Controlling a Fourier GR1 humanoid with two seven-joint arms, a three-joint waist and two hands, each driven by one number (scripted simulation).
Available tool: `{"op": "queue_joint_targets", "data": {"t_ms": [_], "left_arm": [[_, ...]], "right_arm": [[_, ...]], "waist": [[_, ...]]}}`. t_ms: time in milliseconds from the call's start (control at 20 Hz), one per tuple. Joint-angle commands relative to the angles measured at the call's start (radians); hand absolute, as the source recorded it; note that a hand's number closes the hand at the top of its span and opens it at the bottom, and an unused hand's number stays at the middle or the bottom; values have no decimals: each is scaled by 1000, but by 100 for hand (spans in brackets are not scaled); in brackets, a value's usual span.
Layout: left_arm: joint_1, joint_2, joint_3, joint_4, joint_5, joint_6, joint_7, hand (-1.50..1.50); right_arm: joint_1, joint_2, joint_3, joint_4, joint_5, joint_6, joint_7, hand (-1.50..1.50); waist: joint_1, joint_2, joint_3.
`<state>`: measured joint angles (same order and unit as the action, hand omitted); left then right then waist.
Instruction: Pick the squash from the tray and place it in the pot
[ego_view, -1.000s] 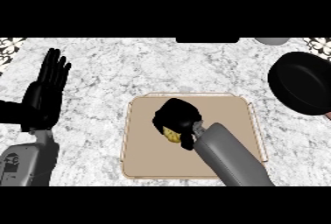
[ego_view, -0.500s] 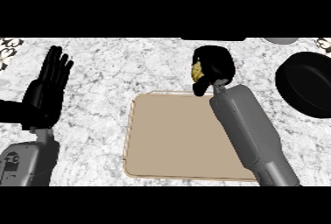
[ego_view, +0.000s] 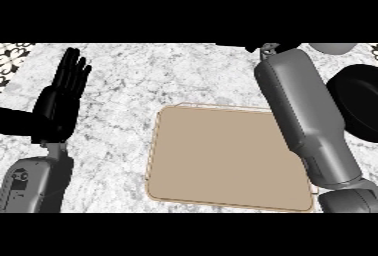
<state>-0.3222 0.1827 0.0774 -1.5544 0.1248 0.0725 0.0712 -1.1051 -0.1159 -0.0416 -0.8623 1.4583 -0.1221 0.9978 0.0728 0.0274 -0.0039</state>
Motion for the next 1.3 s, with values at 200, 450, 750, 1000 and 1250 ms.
{"op": "queue_joint_targets", "data": {"t_ms": [200, 450, 750, 1000, 1250], "left_arm": [[10, -13, -6, -26, -16, 29, 19, 0], [32, -8, 17, 17, -15, 27, -6, 0], [58, -16, 25, 37, -33, 36, -63, 0], [66, 14, 64, 46, 11, -5, -54, 0], [41, 4, 47, -23, 5, 25, 32, 0]], "right_arm": [[-135, -76, -33, 128, 224, -108, 262, 150], [-114, -90, -97, 123, 229, -68, 260, 150], [-30, -191, -184, 83, 190, -42, 161, 150], [127, -245, -221, -98, 136, -62, 71, 150], [278, -305, -281, -165, 27, -94, -60, 150]], "waist": [[-24, -16, 3], [-60, -25, 4], [-79, -28, 4], [-90, -33, 4], [-78, -30, 4]]}}
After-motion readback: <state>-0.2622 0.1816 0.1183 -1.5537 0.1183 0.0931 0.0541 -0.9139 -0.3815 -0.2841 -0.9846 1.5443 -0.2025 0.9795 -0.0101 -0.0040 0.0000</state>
